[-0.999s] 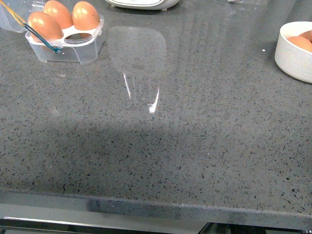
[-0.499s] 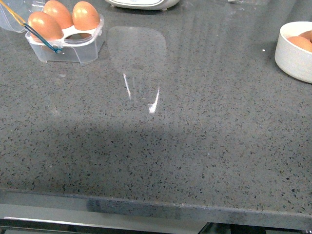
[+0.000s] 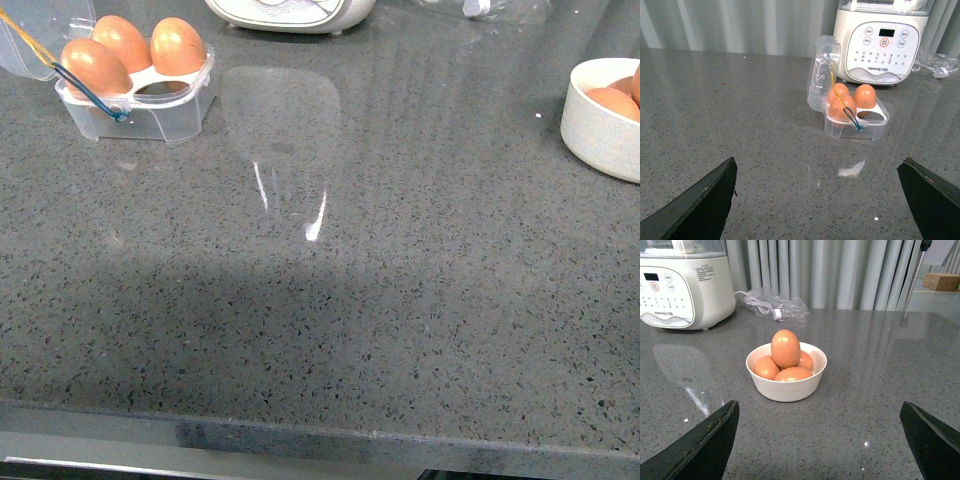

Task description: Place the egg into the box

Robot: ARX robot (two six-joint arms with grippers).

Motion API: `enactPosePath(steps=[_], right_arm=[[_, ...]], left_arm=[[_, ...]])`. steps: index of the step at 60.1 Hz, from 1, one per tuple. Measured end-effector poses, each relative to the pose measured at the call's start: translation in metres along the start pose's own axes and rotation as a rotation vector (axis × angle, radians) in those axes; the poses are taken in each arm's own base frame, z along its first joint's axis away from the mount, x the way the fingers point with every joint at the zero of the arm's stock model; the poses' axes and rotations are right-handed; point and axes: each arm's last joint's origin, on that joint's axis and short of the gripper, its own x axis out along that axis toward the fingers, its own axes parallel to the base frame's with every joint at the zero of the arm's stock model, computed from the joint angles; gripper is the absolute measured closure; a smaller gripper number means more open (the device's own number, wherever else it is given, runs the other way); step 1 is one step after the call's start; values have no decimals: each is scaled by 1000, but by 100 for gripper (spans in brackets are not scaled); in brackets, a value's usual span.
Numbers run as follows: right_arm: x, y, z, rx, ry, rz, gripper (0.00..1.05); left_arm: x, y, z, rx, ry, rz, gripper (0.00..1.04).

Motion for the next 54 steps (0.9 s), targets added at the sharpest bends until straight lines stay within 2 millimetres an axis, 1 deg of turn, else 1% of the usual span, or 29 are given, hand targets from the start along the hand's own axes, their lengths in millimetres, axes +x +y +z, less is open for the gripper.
enactPosePath(steps=[8, 11, 13, 17, 19, 25, 30, 32, 35, 36, 37, 41, 48, 51, 52, 54], right_arm=[[0, 0, 0, 0, 0, 0, 7], [0, 0, -1, 10, 60, 99, 7], [2, -1, -1, 40, 125, 206, 7], [7, 0, 1, 69, 153, 353, 7], [11, 0, 4, 82, 149, 379, 7], [24, -2, 20, 69, 96, 361, 7], [42, -5, 41, 49, 38, 311, 7], [56, -7, 53, 42, 14, 285, 7], [68, -10, 62, 38, -1, 262, 7], [77, -11, 68, 35, -7, 241, 7], [81, -12, 69, 34, -7, 234, 7], [107, -15, 82, 34, 7, 196, 7], [140, -14, 91, 35, 45, 173, 7], [160, -11, 93, 36, 89, 166, 7], [170, -9, 93, 35, 114, 170, 7], [179, -7, 93, 30, 137, 164, 7]], left_arm=[[0, 0, 0, 0, 0, 0, 7], [0, 0, 0, 0, 0, 1, 7], [0, 0, 0, 0, 0, 0, 7], [0, 0, 0, 0, -1, -2, 7], [0, 0, 0, 0, -1, 0, 7], [0, 0, 0, 0, -1, 0, 7], [0, 0, 0, 0, -2, -2, 7], [0, 0, 0, 0, -2, -2, 7], [0, 0, 0, 0, -2, -2, 7], [0, 0, 0, 0, -2, -2, 7], [0, 0, 0, 0, -2, -2, 7], [0, 0, 0, 0, -2, -2, 7], [0, 0, 0, 0, -2, -2, 7], [0, 0, 0, 0, -2, -2, 7], [0, 0, 0, 0, -2, -2, 7], [0, 0, 0, 0, -2, -2, 7]])
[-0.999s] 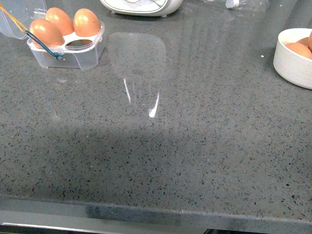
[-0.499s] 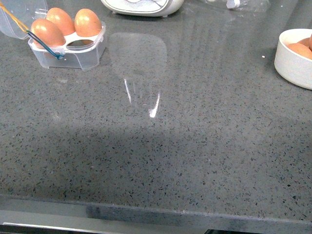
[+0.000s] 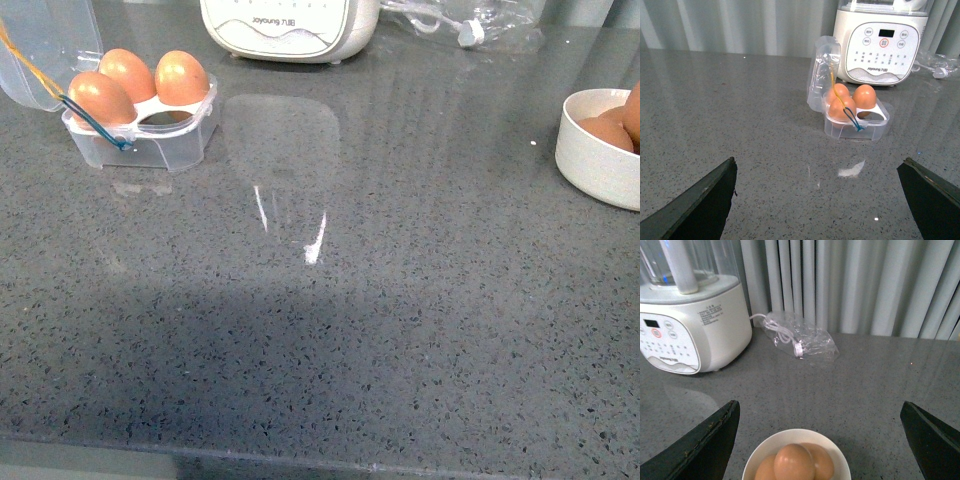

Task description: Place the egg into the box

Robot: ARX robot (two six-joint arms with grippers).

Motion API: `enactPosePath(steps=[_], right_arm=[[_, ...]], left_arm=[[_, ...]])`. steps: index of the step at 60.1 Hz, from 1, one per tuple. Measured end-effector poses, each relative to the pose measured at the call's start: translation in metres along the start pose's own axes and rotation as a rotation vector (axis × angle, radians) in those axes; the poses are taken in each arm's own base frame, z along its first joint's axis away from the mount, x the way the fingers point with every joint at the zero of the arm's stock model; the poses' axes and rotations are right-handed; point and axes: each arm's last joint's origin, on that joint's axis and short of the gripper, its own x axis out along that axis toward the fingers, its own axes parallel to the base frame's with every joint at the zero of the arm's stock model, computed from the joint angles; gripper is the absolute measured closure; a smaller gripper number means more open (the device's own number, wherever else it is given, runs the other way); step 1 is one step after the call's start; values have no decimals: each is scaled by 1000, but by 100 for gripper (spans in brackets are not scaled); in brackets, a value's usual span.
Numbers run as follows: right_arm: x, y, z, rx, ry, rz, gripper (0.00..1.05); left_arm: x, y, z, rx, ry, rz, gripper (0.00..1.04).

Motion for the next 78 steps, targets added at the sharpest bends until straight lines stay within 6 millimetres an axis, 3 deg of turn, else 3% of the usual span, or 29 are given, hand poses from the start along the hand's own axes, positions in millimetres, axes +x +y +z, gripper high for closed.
enactPosePath(steps=[10, 20, 61, 67, 72, 78], right_arm=[[48, 14, -6, -26, 166, -16, 7], [63, 21, -15, -31, 257, -41, 7], [51, 20, -56, -34, 366, -94, 7], [49, 20, -58, -32, 372, -97, 17], [47, 20, -58, -33, 367, -97, 35], [44, 21, -55, -35, 354, -94, 48]], left_arm=[[0, 0, 0, 0, 0, 0, 7], [0, 0, 0, 0, 0, 0, 7], [0, 0, 0, 0, 0, 0, 7], [0, 0, 0, 0, 0, 0, 7], [0, 0, 0, 0, 0, 0, 7], [0, 0, 0, 0, 0, 0, 7]])
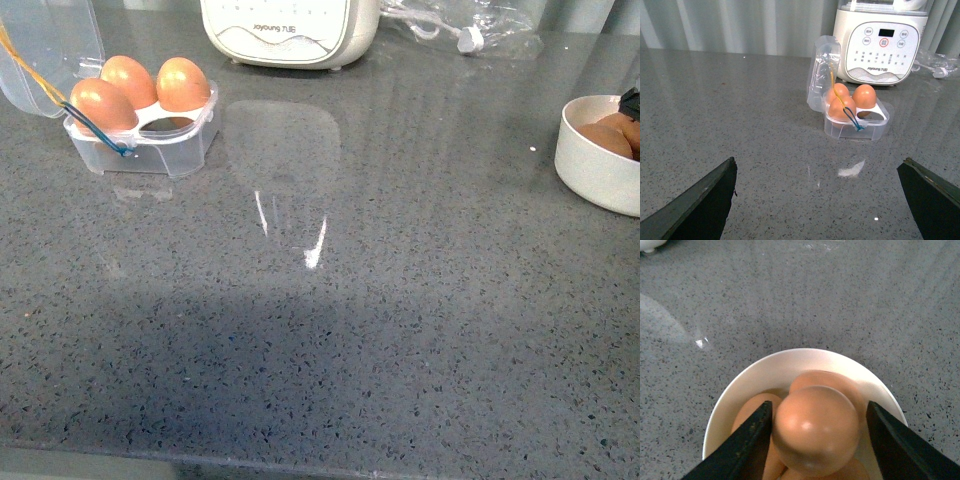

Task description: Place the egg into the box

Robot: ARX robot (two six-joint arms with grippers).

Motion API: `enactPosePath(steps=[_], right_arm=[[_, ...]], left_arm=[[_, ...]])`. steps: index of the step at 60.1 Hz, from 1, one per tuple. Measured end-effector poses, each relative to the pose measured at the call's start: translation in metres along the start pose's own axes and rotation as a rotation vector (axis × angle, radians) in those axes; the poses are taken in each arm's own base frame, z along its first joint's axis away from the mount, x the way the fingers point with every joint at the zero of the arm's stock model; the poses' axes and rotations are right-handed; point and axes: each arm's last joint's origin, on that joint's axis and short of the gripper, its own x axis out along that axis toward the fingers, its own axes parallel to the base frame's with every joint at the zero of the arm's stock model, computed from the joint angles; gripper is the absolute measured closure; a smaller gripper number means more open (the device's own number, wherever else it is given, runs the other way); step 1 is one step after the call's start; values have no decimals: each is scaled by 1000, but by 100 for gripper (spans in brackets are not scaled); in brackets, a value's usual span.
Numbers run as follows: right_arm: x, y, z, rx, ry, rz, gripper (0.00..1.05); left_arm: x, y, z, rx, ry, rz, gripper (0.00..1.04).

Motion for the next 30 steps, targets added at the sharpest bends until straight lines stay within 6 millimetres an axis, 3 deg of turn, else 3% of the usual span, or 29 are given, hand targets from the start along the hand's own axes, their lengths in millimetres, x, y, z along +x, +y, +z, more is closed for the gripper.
enactPosePath(steps=[8, 30], right_arm=[[-10, 3, 6, -4, -28, 21, 64], [-51, 18, 40, -25, -192, 90, 66]], left_arm=[[0, 0, 0, 0, 0, 0, 7], [0, 0, 0, 0, 0, 0, 7]])
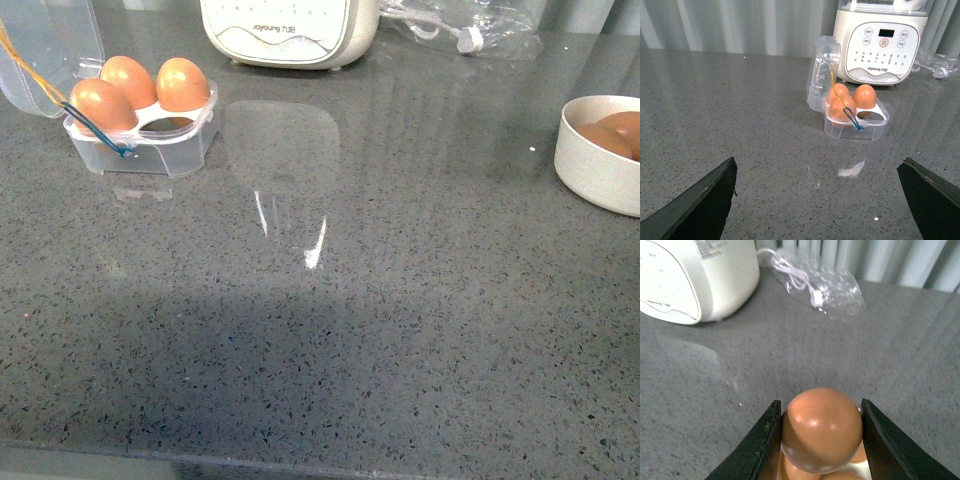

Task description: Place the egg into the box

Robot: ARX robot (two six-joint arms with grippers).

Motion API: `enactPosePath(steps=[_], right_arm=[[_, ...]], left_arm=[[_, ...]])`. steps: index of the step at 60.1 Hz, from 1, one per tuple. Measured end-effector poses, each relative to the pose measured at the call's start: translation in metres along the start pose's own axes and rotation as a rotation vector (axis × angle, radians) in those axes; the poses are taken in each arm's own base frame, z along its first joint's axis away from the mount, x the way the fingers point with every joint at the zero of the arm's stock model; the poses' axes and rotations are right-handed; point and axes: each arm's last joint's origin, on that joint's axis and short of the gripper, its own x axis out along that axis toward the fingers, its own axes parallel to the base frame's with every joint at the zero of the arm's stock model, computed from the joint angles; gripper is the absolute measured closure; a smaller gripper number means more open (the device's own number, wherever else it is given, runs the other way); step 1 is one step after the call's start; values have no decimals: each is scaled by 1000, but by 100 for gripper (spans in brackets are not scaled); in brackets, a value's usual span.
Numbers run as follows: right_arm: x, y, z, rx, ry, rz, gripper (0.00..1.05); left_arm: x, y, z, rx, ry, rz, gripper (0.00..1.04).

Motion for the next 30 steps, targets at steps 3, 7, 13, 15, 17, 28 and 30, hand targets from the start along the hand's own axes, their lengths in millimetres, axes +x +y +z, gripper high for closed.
enactPosePath(steps=[3, 7, 13, 15, 17, 28, 30], right_arm=[[-1, 4, 7, -1, -33, 30, 66], [0, 13, 16, 3, -90, 107, 66], [4, 31, 27, -5, -169, 239, 66], [6, 37, 30, -15, -187, 268, 66], [9, 44, 32, -25, -201, 305, 66], [28, 86, 35, -95, -250, 506, 66], [34, 94, 36, -103, -245, 525, 66]], left_arm=[[0, 0, 0, 0, 0, 0, 7], [0, 0, 0, 0, 0, 0, 7], [0, 0, 0, 0, 0, 0, 7], [0, 0, 0, 0, 0, 0, 7], [0, 0, 0, 0, 0, 0, 7], [0, 0, 0, 0, 0, 0, 7], [0, 0, 0, 0, 0, 0, 7]])
